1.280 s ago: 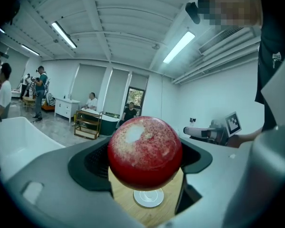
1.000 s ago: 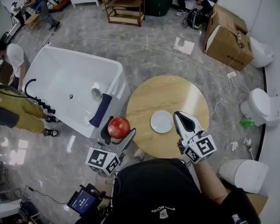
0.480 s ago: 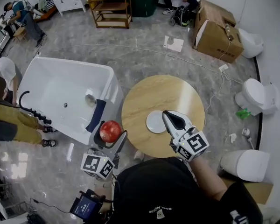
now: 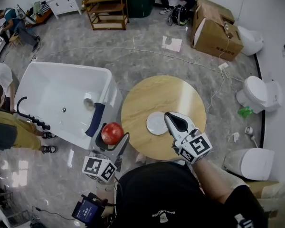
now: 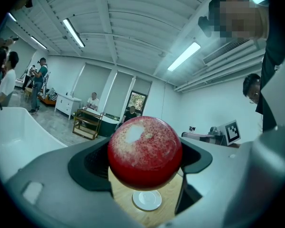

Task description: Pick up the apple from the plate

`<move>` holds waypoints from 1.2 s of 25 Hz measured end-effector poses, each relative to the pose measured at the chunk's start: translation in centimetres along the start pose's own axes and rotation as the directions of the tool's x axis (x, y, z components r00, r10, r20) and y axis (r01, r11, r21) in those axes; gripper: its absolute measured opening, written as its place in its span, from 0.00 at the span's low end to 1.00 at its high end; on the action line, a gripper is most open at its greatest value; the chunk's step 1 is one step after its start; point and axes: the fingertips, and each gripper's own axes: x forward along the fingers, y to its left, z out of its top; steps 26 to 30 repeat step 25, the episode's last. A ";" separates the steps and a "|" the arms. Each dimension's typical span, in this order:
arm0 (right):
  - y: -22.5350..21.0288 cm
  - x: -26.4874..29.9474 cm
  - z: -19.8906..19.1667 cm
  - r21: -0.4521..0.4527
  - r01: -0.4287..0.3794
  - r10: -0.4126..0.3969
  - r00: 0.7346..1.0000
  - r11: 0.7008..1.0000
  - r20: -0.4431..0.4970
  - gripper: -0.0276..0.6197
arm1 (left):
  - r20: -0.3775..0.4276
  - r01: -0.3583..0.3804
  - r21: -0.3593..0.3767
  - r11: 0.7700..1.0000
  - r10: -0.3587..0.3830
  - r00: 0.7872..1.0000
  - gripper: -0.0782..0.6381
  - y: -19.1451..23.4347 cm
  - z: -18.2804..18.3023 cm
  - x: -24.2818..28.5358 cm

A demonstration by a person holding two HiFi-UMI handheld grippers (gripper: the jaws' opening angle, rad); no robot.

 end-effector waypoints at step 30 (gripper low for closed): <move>-2.0 -2.2 -0.3 0.027 0.100 -0.100 0.995 0.995 -0.016 0.04 | -0.033 0.043 -0.012 0.999 -0.043 0.999 0.71 -0.9 -1.0 0.3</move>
